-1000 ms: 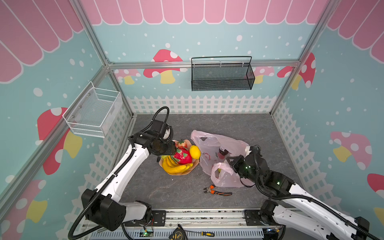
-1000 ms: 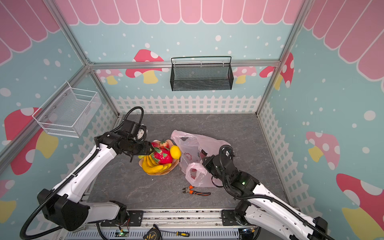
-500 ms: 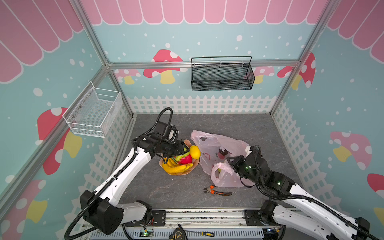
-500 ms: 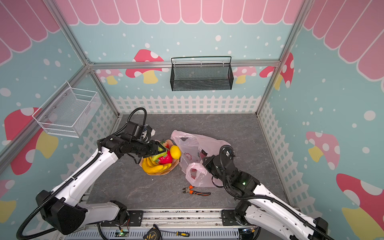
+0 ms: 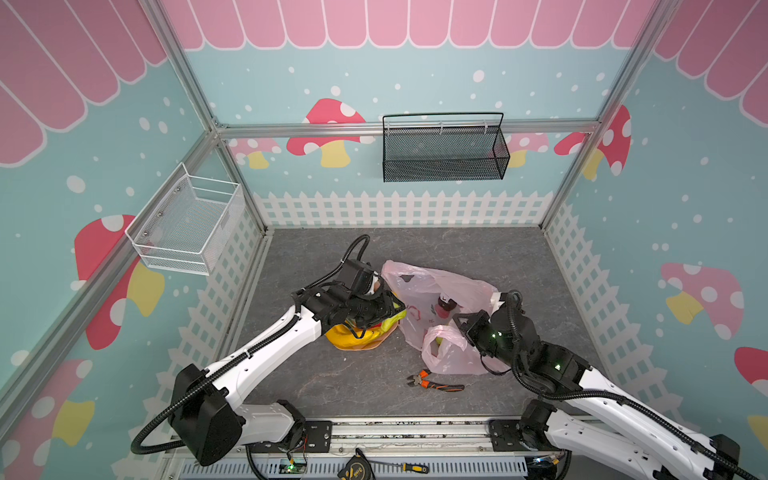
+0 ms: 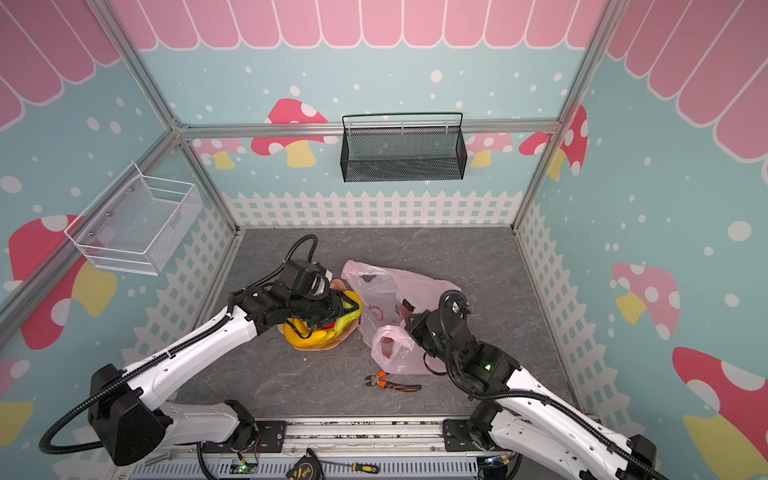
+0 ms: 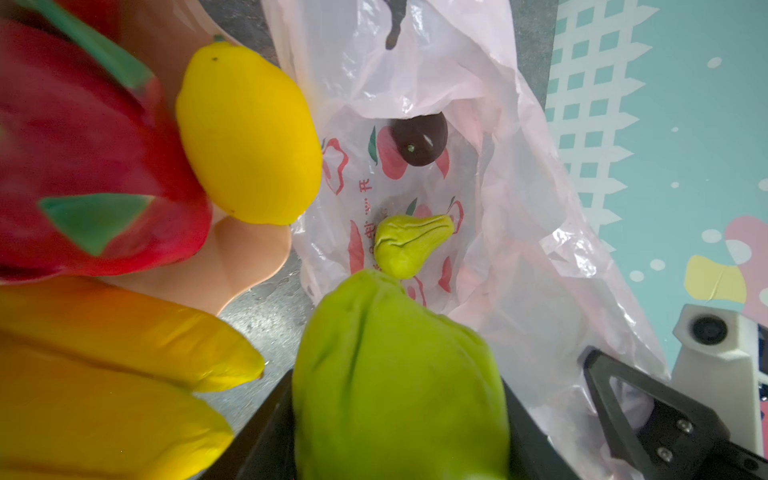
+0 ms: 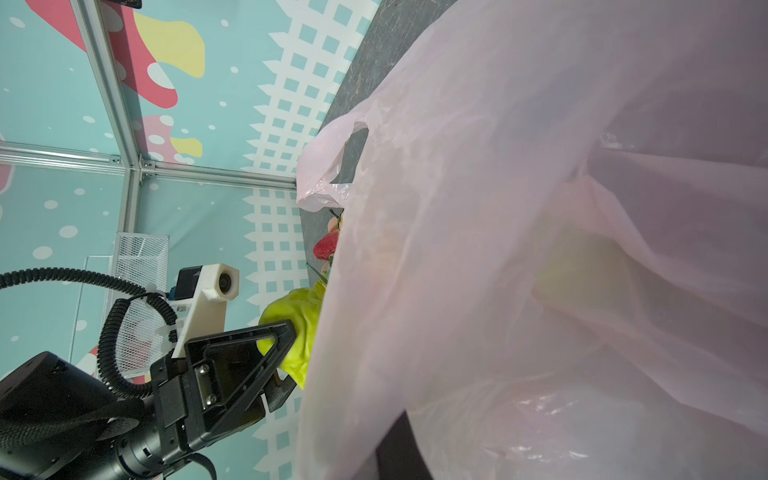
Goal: Place the fruits into the plastic bag
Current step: 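Carry the green pear into the bag opening with the left gripper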
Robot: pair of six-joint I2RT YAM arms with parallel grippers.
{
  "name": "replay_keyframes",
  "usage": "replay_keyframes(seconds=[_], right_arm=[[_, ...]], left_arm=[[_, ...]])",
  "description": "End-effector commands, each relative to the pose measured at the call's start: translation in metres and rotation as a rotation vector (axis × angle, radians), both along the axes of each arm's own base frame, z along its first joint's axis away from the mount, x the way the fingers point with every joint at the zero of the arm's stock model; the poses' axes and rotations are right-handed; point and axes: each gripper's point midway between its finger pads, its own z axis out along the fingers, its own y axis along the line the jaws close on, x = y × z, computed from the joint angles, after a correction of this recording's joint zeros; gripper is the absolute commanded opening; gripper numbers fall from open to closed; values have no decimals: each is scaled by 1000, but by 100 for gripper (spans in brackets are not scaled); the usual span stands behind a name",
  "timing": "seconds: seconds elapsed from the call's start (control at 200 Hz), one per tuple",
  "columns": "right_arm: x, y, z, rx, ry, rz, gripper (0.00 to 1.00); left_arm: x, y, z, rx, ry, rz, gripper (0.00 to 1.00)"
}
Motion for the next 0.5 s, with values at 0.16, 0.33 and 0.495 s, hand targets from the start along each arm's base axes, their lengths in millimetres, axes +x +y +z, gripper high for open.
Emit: replay_keyframes(seconds=[0.16,0.33,0.495], right_arm=[[0,0,5,17,-2,-3,0],[1,4,4,22,-2,8,0],[1,6,4,28,-5,14,0]], left_arm=[[15,-31,-20,-6,15,45,45],[23,-51,-30,-11,25,51,45],[31,-76,-42,16,20,42,45]])
